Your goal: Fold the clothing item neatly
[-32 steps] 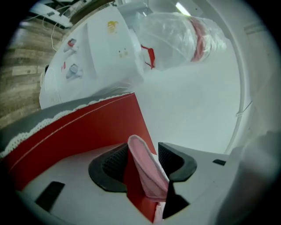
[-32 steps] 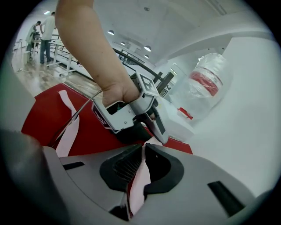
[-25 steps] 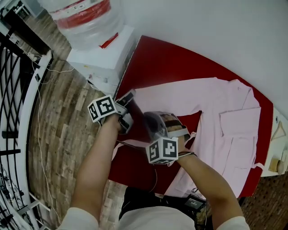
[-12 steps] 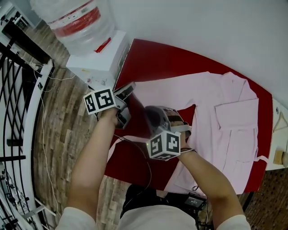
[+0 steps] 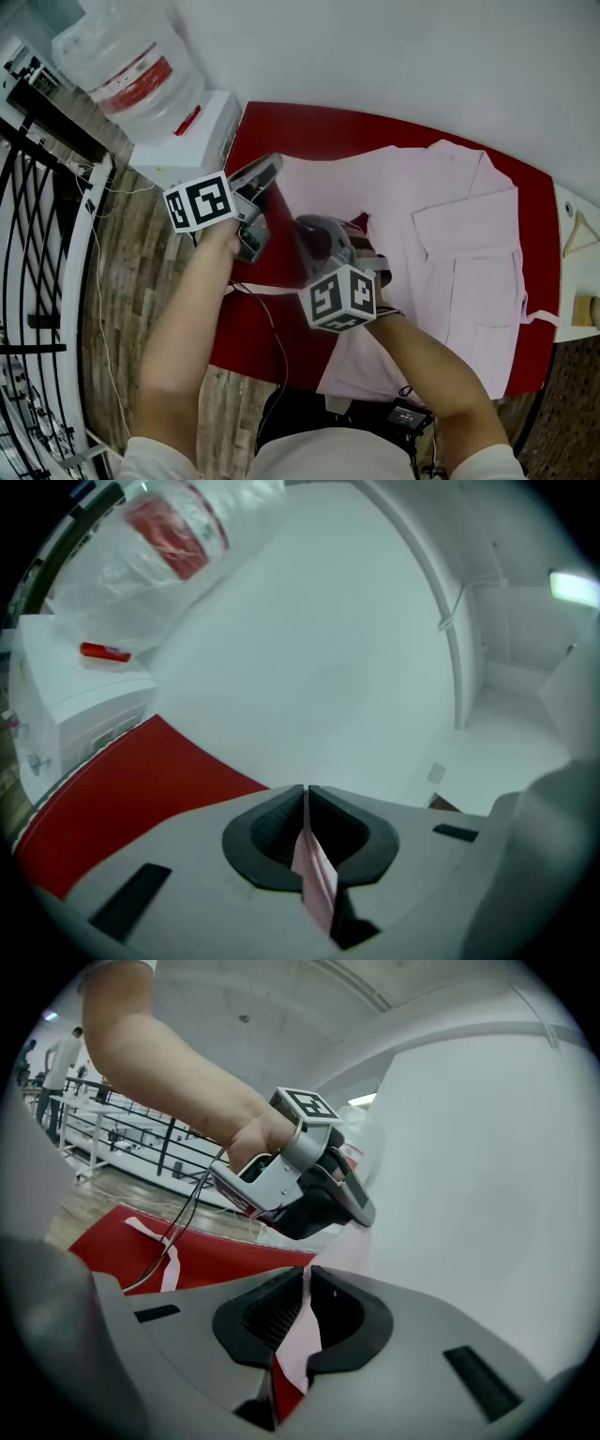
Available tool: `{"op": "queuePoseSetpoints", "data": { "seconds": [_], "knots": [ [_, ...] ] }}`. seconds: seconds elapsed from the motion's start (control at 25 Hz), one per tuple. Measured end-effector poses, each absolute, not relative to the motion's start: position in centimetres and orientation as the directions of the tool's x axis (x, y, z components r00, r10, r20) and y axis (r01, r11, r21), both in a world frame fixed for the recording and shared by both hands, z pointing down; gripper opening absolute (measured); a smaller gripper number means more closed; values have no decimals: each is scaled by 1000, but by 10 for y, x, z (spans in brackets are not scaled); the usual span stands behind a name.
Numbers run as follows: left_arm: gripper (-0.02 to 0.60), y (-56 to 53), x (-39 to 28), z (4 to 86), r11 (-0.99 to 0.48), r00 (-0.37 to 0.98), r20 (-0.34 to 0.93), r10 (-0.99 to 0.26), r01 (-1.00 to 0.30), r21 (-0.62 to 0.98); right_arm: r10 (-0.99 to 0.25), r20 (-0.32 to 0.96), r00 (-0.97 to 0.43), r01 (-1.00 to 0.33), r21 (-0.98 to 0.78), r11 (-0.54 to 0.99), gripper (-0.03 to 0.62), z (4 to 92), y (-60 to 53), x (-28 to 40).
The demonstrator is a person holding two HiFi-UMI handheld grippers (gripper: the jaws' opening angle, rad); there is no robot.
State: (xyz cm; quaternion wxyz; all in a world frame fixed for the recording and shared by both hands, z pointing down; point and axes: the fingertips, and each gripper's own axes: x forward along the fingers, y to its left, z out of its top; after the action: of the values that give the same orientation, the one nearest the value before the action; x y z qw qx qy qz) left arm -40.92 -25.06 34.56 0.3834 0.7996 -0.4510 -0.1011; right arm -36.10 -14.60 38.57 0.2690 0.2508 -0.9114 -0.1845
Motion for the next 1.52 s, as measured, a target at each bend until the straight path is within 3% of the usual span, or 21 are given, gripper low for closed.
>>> {"op": "queuePoseSetpoints", "data": {
  "seconds": [0.76, 1.24, 1.52],
  "knots": [
    [20, -297, -159, 284, -539, 750, 157, -643, -588, 603, -727, 298, -619, -661, 301, 687, 35, 346, -192, -151],
    [20, -305, 21, 325, -617, 841, 249, -480, -525, 586, -807, 347, -478, -811, 179, 557, 35, 383, -200, -1],
    [20, -308, 79, 385, -593, 835, 352, -423, -549, 590, -802, 415, -428, -871, 48, 490, 35, 429, -198, 57]
  ]
}}
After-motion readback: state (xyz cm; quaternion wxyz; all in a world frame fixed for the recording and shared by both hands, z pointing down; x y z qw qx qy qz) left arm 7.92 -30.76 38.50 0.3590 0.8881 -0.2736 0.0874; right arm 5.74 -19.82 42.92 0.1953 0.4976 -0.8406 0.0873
